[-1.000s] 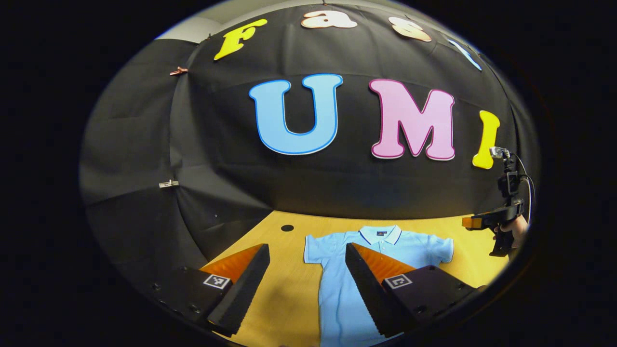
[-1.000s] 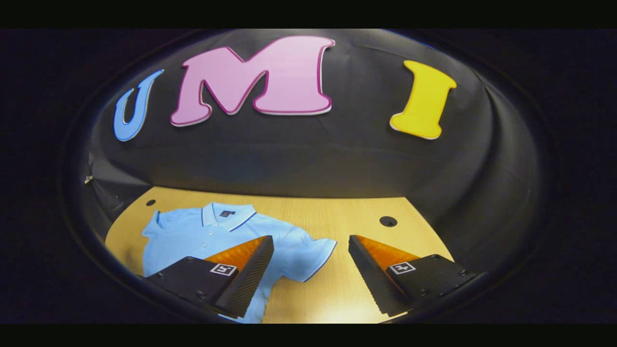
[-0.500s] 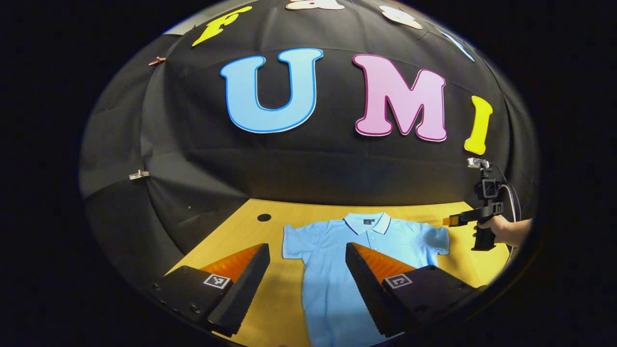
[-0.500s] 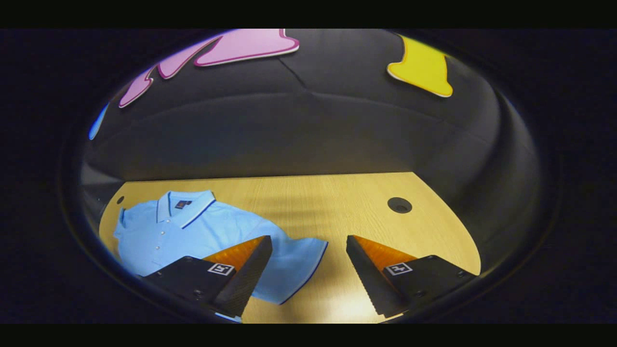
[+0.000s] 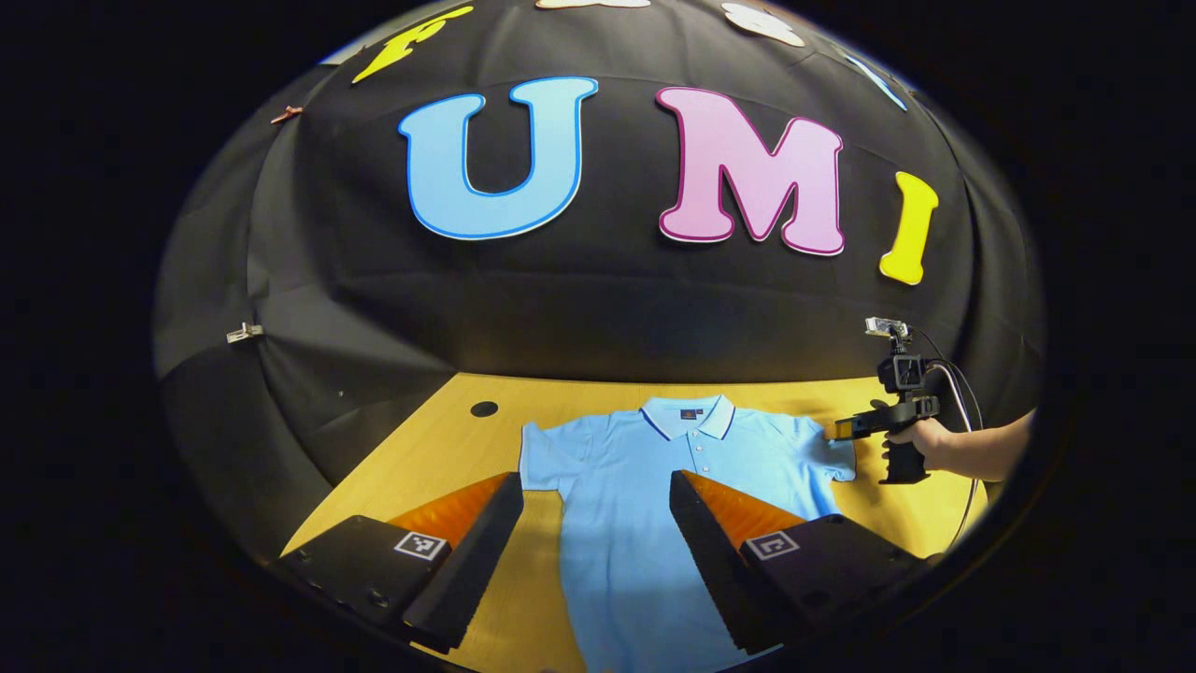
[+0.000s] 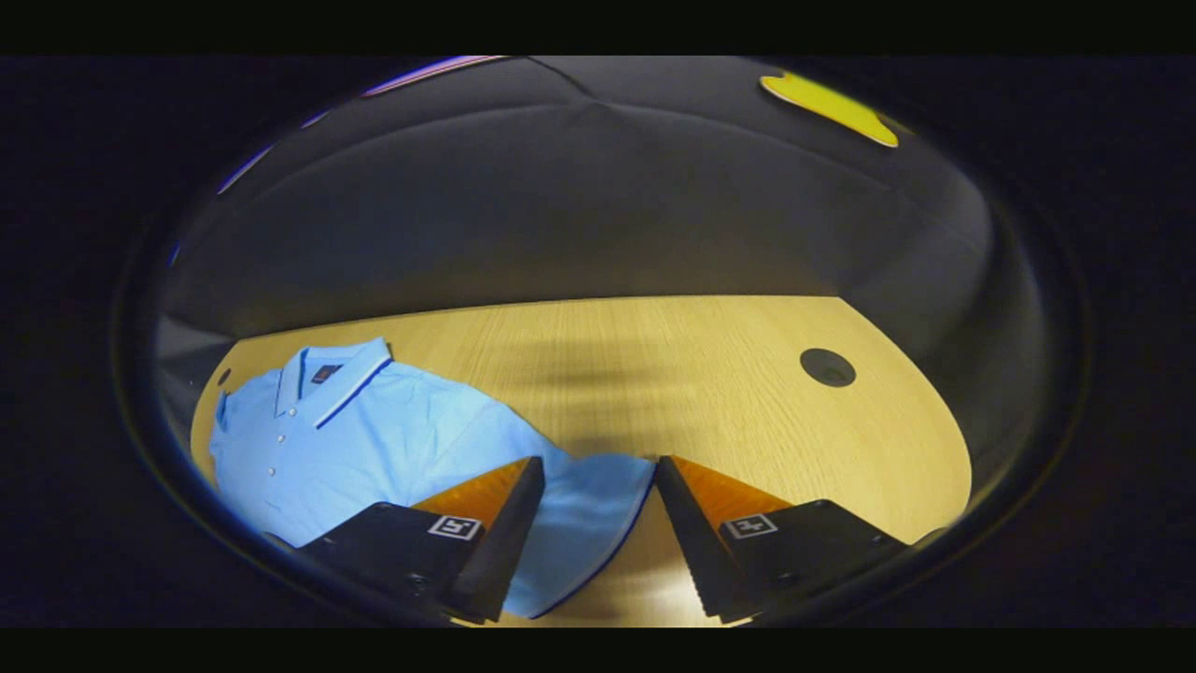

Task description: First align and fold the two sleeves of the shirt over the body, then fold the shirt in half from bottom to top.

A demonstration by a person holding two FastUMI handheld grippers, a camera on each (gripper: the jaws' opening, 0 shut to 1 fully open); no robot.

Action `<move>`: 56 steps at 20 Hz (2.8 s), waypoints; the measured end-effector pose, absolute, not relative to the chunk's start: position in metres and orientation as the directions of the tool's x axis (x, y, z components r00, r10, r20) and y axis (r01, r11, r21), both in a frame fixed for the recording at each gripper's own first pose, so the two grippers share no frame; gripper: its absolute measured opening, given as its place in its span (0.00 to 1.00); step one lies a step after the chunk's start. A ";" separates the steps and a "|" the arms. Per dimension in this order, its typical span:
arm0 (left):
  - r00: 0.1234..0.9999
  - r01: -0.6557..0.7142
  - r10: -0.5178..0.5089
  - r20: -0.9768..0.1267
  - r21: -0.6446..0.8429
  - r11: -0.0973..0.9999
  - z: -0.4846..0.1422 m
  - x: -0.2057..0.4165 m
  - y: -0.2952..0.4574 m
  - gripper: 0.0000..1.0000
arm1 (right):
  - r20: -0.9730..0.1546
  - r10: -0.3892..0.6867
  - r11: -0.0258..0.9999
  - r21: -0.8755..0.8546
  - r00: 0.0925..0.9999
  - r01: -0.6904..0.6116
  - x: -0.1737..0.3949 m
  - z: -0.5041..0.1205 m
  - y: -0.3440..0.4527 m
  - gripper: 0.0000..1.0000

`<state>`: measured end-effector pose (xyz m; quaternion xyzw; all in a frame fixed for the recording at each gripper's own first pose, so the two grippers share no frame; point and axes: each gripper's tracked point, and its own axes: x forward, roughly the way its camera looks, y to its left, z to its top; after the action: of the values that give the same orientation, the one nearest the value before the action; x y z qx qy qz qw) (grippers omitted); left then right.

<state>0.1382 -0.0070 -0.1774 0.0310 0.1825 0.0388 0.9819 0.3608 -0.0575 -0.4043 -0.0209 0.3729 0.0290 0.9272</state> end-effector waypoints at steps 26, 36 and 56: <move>0.920 -0.199 0.188 -0.343 0.000 0.980 -0.184 0.095 0.033 1.00 | -0.567 0.243 0.922 -0.117 0.787 -0.370 0.344 -0.307 0.131 0.08; 0.917 -0.249 0.202 -0.345 -0.095 0.964 -0.186 0.109 0.062 0.99 | -0.612 0.444 0.848 0.051 0.655 -0.527 0.278 -0.337 0.235 0.39; 0.845 -0.141 0.097 -0.526 -0.045 0.989 -0.310 0.333 0.103 0.99 | -0.547 0.356 0.908 0.009 0.758 -0.420 0.170 -0.248 0.079 0.99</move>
<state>0.3327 0.1028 -0.3101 -0.0412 0.2715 0.0621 0.9596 0.1696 0.0787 -0.2480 -0.0571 0.2795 0.2072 0.9358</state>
